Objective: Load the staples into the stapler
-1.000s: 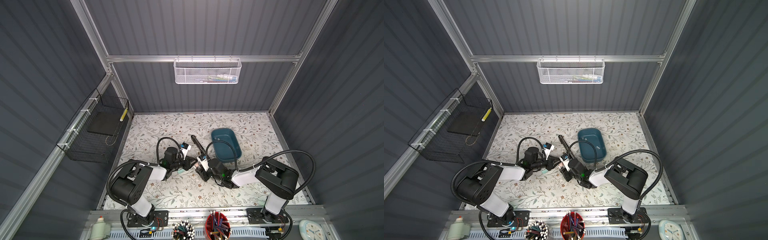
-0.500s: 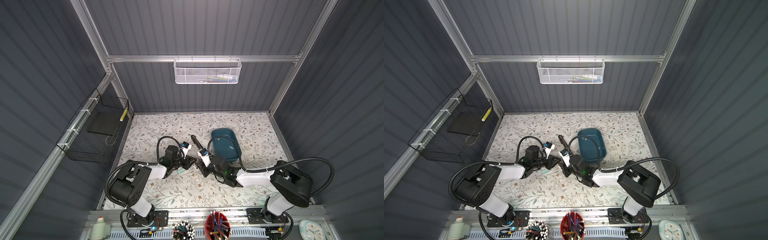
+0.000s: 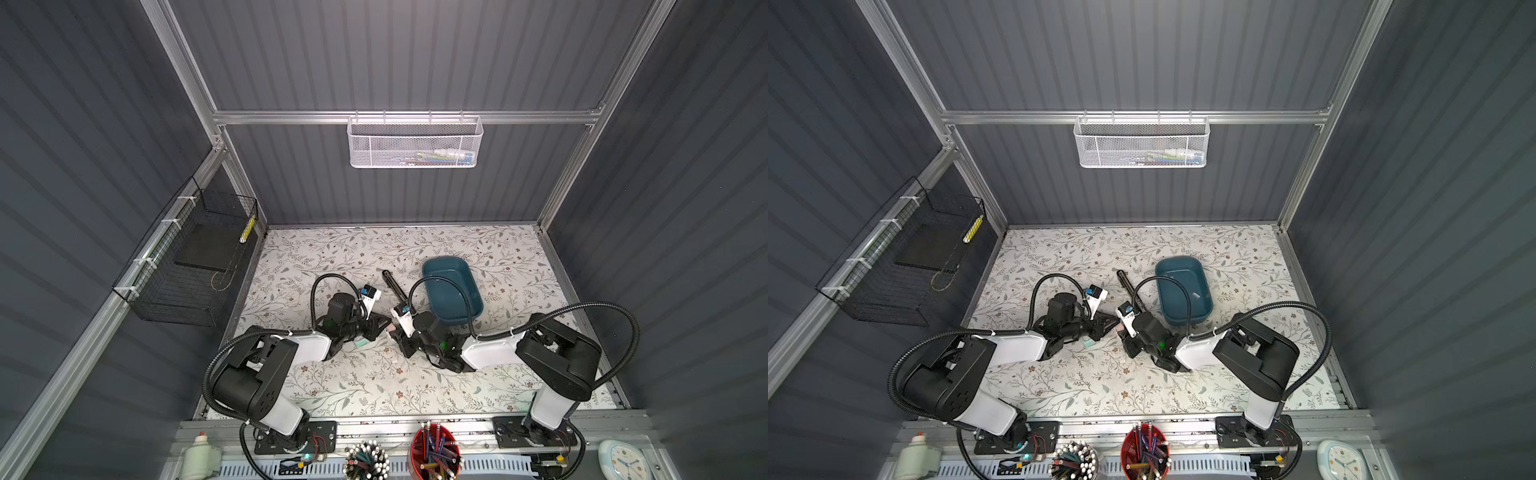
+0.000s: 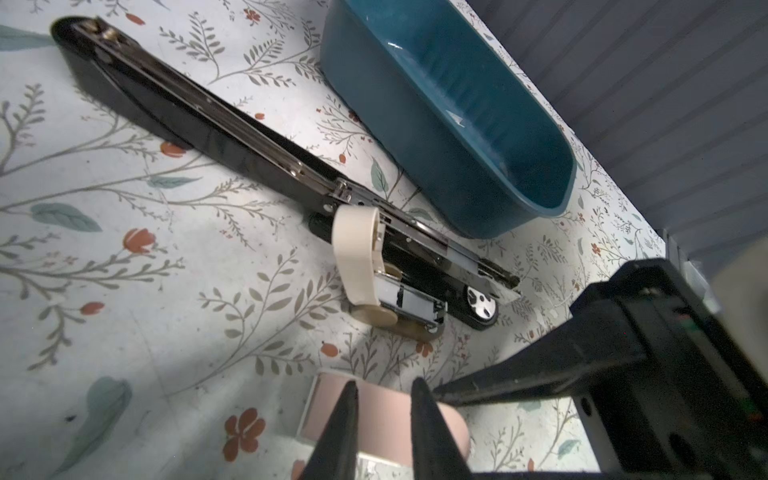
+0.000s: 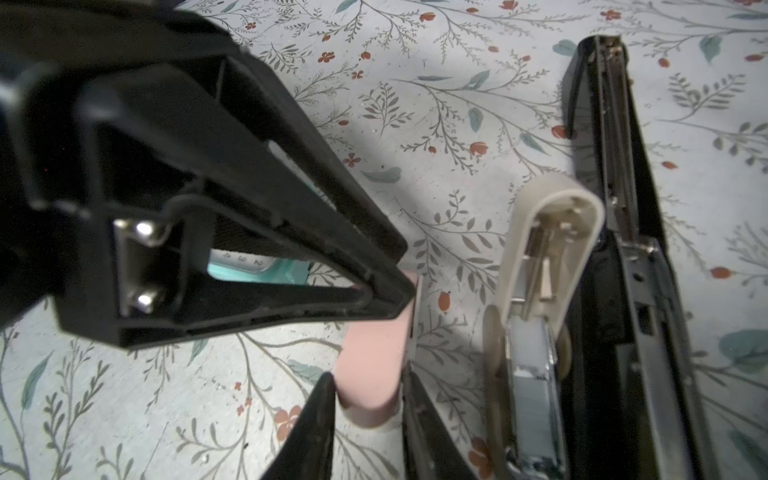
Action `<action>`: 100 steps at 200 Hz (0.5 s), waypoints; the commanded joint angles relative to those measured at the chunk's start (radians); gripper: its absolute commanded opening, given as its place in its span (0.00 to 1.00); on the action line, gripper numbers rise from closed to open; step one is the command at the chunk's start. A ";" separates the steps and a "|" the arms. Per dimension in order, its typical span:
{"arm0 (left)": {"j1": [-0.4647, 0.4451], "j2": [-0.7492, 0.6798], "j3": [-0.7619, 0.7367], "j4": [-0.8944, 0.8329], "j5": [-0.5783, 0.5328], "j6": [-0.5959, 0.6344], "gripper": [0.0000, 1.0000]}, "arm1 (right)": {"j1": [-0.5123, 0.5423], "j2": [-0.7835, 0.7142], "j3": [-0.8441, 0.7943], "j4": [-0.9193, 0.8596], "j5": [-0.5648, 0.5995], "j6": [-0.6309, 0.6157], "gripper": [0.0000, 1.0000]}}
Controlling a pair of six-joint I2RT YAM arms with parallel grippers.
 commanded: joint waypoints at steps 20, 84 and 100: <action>-0.008 0.004 -0.028 0.022 0.010 0.013 0.23 | 0.011 0.009 -0.033 0.022 -0.005 0.028 0.28; -0.015 0.015 -0.041 -0.002 -0.026 0.036 0.20 | 0.012 -0.129 -0.041 0.006 -0.002 -0.009 0.29; -0.015 0.014 -0.046 -0.003 -0.027 0.037 0.20 | 0.012 -0.144 -0.029 -0.002 -0.005 -0.015 0.30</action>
